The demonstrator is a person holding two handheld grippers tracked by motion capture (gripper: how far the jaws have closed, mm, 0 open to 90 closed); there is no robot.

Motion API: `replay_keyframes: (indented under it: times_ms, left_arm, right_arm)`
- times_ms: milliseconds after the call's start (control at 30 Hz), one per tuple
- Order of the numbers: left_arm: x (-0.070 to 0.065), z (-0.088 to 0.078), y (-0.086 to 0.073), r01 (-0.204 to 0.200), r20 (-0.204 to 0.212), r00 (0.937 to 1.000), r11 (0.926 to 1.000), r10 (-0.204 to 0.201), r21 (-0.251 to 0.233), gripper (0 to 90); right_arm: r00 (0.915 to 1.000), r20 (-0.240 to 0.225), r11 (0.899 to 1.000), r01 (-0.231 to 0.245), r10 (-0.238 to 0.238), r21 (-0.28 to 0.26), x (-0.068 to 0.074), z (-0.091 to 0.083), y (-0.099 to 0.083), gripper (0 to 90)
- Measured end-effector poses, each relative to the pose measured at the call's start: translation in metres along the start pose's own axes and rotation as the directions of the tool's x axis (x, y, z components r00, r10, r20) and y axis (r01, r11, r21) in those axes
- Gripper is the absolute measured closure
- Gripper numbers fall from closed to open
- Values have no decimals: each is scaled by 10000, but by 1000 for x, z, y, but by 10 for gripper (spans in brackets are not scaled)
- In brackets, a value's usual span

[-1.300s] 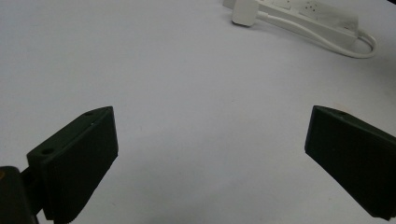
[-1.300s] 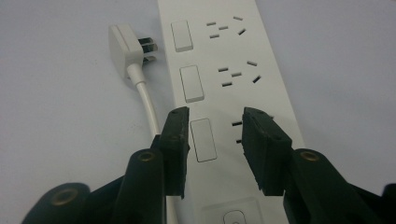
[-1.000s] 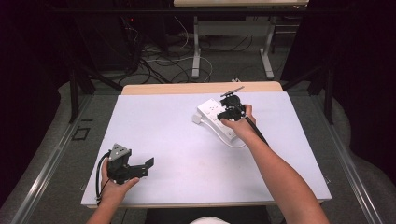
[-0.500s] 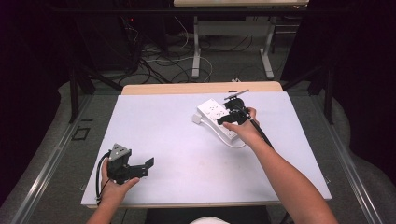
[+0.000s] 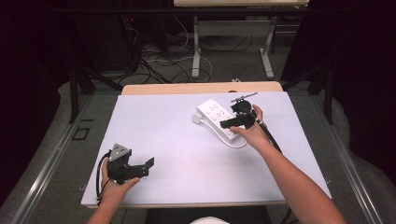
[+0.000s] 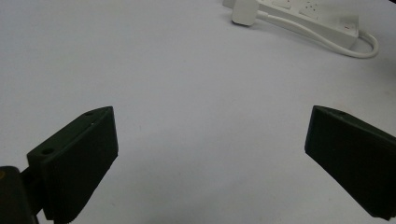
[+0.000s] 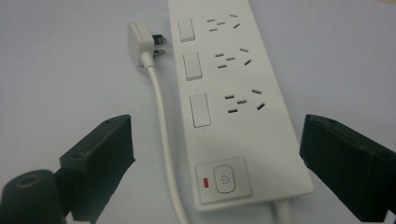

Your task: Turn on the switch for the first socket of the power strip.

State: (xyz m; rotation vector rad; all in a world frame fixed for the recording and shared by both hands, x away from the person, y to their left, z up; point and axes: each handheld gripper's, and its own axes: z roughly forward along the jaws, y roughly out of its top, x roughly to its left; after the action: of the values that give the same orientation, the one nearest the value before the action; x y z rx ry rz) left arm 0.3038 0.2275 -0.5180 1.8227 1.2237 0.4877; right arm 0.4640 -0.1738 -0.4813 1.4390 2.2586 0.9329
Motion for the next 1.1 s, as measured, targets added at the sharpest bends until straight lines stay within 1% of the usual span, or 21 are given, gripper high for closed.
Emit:
replay_keyframes:
  times_ms: [33,67,100,167,233,333,367,433,500,533,600,633,767,900,1033,1100]
  left_arm:
    - [0,0,0,1,0,10000,10000,-1,-2,24]
    - [0,0,0,5,3,10000,10000,-5,-10,24]
    - [0,0,0,5,4,10000,10000,-5,-19,24]
    - [0,-1,0,6,11,10000,10000,-6,-22,24]
    - [0,-1,0,4,7,10000,10000,-4,-19,24]
    - [-1,-1,0,1,5,10000,10000,-1,-27,24]
    - [-1,-1,0,-5,6,10000,10000,5,-25,24]
    - [-1,-1,0,-2,2,10000,10000,2,-25,24]
    - [-1,-1,0,2,-3,10000,10000,-2,-26,24]
    - [-1,-1,0,-2,-8,10000,10000,2,-20,24]
    - [-1,-1,0,5,-4,10000,10000,-5,-31,24]
    - [-1,0,0,5,-10,10000,10000,-5,-26,24]
    - [-1,0,0,-9,-16,10000,10000,9,-23,24]
    - [-1,0,0,-2,-13,10000,10000,2,-53,24]
    - [-1,0,0,-41,-61,10000,10000,40,-50,24]
    - [-1,-1,0,-52,-86,9999,10000,52,-49,24]
  right_arm:
    - [10000,-38,10000,40,-40,16,-1,-5,-2,37]
    - [10000,-38,10000,40,-40,16,-1,-5,-2,37]
    - [9999,-154,9999,42,-43,-104,-1,-7,-4,0]
    - [9998,-198,10000,16,-17,-60,-1,-9,-5,0]
    - [9999,-119,9999,32,-33,-114,-1,-13,-7,0]
    - [9994,91,9992,339,-337,-227,0,-18,-11,0]
    - [9988,145,9987,471,-469,-192,0,-19,-12,0]
    - [9982,137,9981,580,-577,-197,2,-23,-14,0]
    - [9979,114,9977,634,-631,-259,4,-26,-17,0]
    - [9979,16,9975,654,-654,-281,4,-28,-18,0]
    - [9979,-84,9974,637,-640,-335,5,-31,-21,0]
    - [9984,-118,9979,553,-557,-327,6,-34,-24,0]
    - [9979,-254,9970,591,-604,-493,7,-40,-27,0]
    - [9972,-286,9960,669,-687,-585,9,-47,-31,0]
    - [9964,-398,9939,716,-751,-836,9,-55,-36,0]
    - [9968,-408,9940,648,-687,-884,10,-60,-39,0]
